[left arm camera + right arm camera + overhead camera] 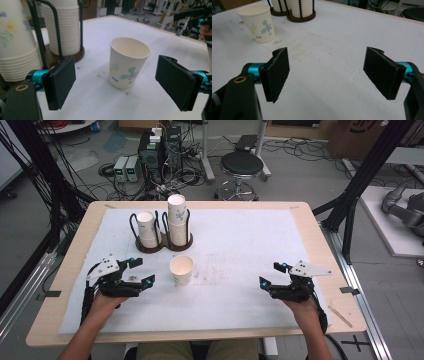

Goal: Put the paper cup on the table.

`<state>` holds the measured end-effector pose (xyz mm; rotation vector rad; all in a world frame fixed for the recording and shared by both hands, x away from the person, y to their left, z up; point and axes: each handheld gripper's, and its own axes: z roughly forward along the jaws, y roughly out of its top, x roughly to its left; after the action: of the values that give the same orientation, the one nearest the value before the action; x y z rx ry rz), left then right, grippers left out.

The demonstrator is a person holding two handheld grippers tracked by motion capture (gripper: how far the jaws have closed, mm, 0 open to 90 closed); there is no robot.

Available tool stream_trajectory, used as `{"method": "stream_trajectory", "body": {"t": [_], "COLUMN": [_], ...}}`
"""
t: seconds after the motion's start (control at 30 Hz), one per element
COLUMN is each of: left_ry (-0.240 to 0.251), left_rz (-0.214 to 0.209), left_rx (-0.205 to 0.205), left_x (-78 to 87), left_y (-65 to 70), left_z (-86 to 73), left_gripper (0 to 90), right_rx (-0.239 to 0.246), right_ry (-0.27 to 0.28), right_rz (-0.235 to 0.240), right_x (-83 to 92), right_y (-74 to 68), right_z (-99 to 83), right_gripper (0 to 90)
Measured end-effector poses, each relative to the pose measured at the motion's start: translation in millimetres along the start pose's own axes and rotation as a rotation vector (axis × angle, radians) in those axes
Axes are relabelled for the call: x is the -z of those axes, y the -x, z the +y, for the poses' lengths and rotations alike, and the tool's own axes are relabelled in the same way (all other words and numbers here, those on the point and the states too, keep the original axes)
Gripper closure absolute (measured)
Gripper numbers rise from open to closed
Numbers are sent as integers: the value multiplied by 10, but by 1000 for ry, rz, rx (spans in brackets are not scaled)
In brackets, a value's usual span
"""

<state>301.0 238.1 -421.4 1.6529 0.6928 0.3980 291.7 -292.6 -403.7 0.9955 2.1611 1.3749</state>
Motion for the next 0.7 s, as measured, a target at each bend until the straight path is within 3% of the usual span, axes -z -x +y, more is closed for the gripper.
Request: {"method": "stream_trajectory", "body": {"t": [0.1, 0.2, 0.4, 0.7], "left_ry": [58, 86, 114, 140], "left_rz": [25, 51, 84, 100], "left_rx": [18, 24, 16, 9], "left_x": [63, 107, 164, 236], "left_y": [-47, -82, -101, -73], "left_z": [12, 13, 10, 16], "left_gripper": [166, 166, 167, 166], "right_rx": [-7, -17, -9, -7], "right_ry": [0, 4, 0, 2], "right_rz": [-4, -4, -8, -23], "right_x": [11, 30, 31, 62], "right_y": [17, 22, 3, -36], "right_z": [-31, -40, -32, -16], "right_gripper": [217, 217, 217, 217]}}
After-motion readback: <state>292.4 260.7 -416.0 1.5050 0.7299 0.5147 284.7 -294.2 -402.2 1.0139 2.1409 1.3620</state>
